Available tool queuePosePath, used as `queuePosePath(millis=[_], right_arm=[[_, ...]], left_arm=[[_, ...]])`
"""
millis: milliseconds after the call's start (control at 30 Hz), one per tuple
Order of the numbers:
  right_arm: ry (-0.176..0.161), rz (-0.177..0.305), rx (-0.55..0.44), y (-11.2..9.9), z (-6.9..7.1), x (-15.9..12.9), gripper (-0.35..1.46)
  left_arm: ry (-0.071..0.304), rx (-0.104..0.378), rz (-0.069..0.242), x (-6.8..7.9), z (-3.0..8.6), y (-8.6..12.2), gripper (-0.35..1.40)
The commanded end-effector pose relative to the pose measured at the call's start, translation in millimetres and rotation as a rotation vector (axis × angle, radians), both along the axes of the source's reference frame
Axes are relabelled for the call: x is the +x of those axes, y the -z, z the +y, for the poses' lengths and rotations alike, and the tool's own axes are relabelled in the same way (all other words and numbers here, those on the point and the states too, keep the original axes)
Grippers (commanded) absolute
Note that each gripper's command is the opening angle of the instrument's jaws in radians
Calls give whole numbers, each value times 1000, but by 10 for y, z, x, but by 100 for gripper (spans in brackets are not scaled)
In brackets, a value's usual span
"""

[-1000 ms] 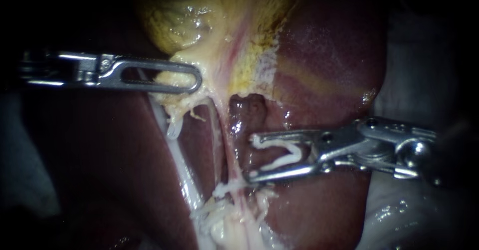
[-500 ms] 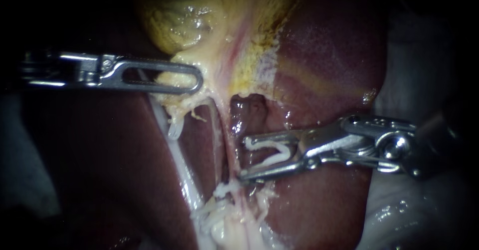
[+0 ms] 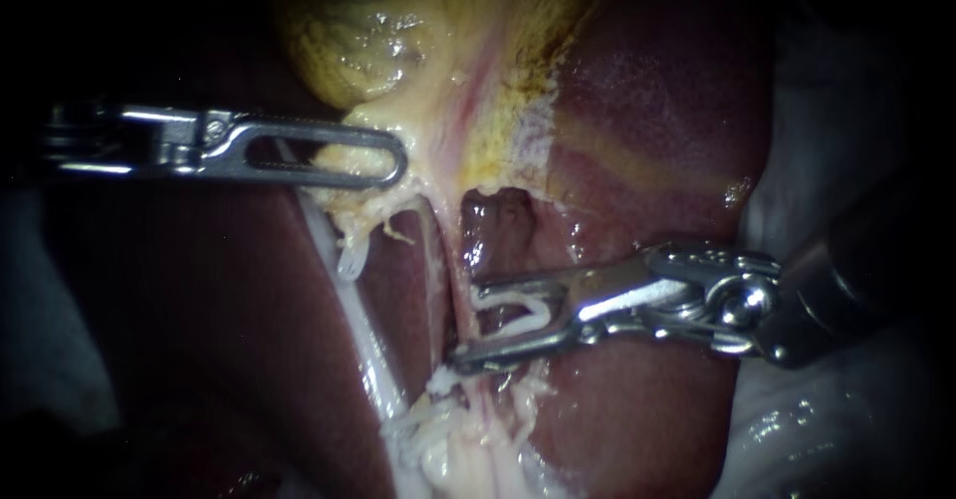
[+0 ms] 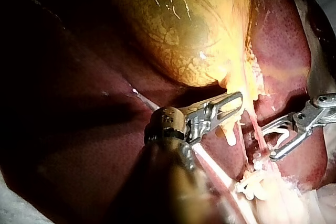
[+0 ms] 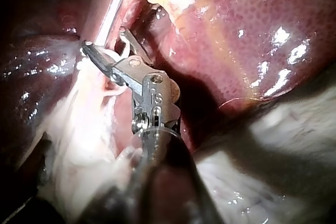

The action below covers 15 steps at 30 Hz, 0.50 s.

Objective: Clipping second clip right tube

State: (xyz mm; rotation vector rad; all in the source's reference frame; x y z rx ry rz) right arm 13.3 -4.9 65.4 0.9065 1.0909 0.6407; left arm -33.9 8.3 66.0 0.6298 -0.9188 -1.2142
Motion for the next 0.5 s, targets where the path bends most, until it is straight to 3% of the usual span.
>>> queuePosePath(millis=[33, 500], right_arm=[[-1, 4, 5, 0, -1, 1, 44], [7, 90, 74, -11, -17, 19, 42]], left_arm=[[0, 0, 0, 0, 0, 0, -35], [1, 0, 0, -1, 0, 0, -35]])
